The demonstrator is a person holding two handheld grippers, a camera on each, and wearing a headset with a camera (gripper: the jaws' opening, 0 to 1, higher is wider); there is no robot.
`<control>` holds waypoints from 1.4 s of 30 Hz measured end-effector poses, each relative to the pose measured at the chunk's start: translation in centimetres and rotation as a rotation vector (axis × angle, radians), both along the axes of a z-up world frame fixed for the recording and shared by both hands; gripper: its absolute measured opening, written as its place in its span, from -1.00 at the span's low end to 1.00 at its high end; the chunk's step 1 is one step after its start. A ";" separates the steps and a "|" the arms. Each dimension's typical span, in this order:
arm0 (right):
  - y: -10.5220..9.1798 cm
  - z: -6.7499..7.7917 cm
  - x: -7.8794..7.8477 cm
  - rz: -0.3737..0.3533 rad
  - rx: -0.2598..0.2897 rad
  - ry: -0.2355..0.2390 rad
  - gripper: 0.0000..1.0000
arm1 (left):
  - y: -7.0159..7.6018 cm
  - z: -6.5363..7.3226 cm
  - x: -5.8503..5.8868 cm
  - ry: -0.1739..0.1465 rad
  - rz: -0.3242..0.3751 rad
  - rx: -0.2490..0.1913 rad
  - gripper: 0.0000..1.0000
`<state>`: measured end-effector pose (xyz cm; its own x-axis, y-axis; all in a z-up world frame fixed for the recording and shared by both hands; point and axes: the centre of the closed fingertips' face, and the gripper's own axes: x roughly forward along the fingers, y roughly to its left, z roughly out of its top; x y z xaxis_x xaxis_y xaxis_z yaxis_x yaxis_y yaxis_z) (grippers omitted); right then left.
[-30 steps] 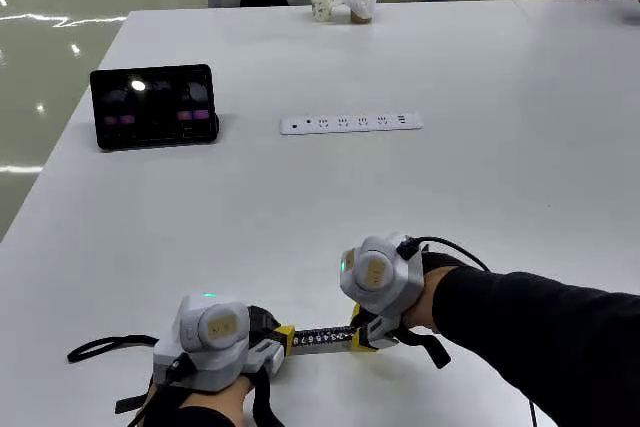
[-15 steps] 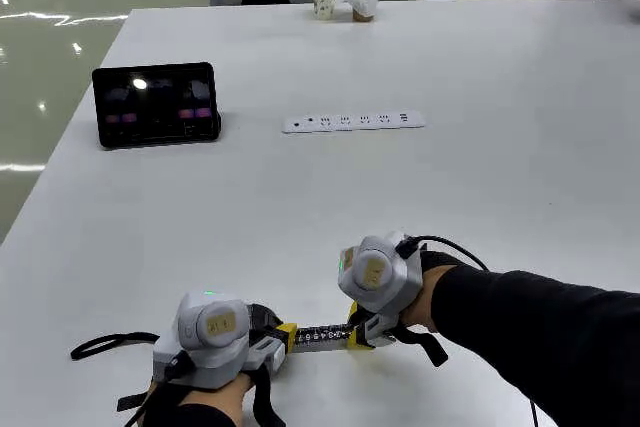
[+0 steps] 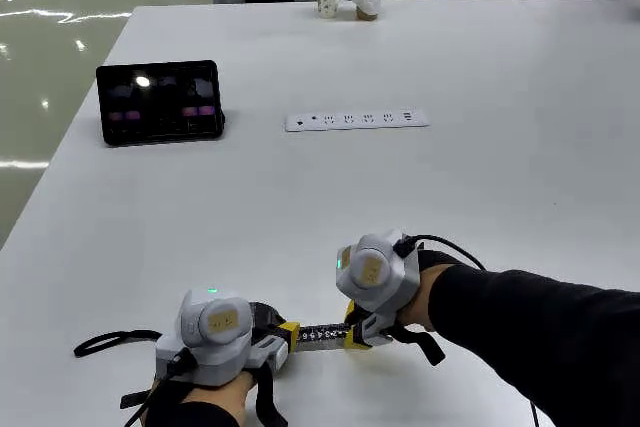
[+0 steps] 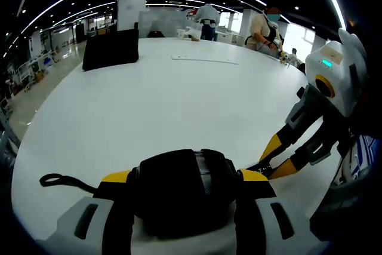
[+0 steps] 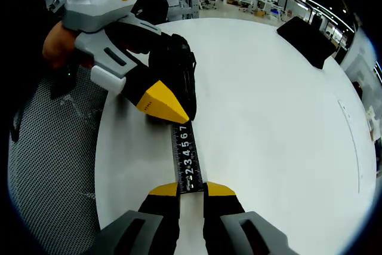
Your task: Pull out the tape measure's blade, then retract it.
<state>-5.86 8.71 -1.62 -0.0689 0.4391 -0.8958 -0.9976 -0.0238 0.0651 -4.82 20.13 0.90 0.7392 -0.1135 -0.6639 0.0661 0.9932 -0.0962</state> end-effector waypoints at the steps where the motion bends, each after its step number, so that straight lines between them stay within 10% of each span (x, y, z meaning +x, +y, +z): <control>1: 0.0 0.0 0.0 -0.001 0.000 0.001 -0.78 | 0.0 0.0 0.0 0.000 0.000 0.000 0.27; 42: 2.1 0.0 -0.4 0.006 0.041 0.006 -0.78 | 0.0 0.0 0.0 0.003 -0.003 -0.004 0.27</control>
<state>-6.22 10.83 -1.65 -0.0770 0.4754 -0.8764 -0.9970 -0.0324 0.0700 -4.86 20.15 0.89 0.7370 -0.1185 -0.6654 0.0691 0.9926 -0.1001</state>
